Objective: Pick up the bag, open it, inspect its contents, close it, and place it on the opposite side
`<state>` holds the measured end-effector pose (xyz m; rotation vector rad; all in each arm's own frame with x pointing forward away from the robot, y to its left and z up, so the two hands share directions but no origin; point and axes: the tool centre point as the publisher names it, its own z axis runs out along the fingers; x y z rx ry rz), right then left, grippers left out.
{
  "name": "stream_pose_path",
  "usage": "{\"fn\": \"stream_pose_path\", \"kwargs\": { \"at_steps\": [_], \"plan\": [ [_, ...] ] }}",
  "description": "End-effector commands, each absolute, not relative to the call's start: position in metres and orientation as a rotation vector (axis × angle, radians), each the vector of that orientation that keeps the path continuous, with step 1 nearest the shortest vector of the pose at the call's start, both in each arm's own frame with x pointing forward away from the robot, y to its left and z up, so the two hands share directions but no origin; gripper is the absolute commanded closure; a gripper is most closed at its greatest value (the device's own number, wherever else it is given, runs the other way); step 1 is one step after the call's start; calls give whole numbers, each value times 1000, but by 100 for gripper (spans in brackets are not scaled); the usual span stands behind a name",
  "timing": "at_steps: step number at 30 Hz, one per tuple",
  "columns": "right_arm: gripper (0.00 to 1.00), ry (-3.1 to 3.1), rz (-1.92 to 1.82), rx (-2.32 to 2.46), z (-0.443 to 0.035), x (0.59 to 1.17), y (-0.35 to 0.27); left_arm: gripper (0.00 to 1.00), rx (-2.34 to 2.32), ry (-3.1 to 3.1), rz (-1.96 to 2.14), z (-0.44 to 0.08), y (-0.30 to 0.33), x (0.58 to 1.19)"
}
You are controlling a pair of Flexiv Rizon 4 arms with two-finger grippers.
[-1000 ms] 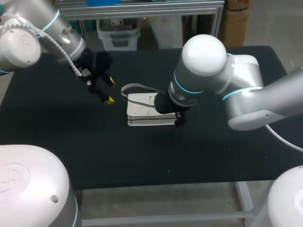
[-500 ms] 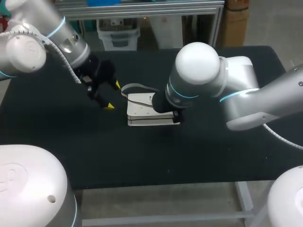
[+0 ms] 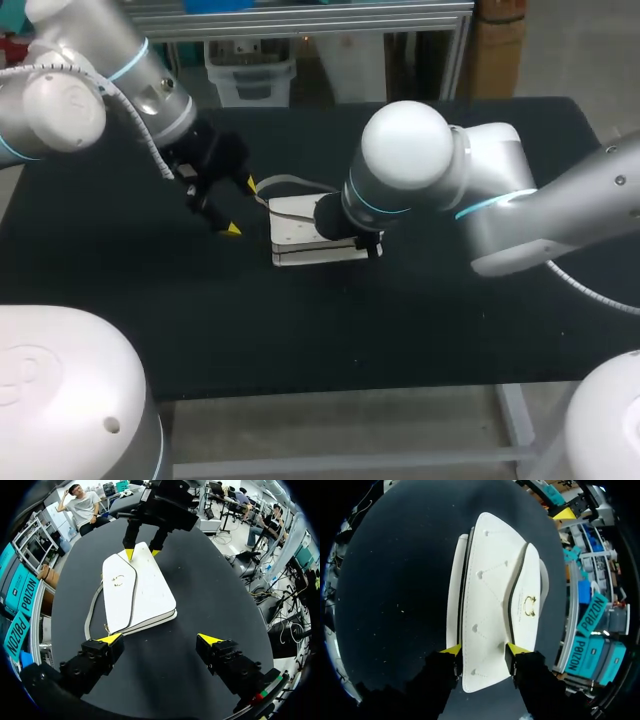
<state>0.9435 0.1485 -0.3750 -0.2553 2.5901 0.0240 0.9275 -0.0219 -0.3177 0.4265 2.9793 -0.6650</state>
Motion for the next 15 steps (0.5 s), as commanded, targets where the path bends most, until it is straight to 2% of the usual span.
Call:
{"fn": "stream_pose_path", "kwargs": {
  "at_steps": [1, 10, 15],
  "plan": [
    [51, 2590, 24, -258, -382, 947, 151, 0, 453, 2985, -648, -320, -23, 930],
    [46, 2577, 56, -268, -377, 944, 142, 0, 477, 2992, -647, -322, -22, 931],
    [51, 2562, 71, -279, -372, 943, 140, 0, 497, 2995, -647, -323, -25, 932]
  ]
}}
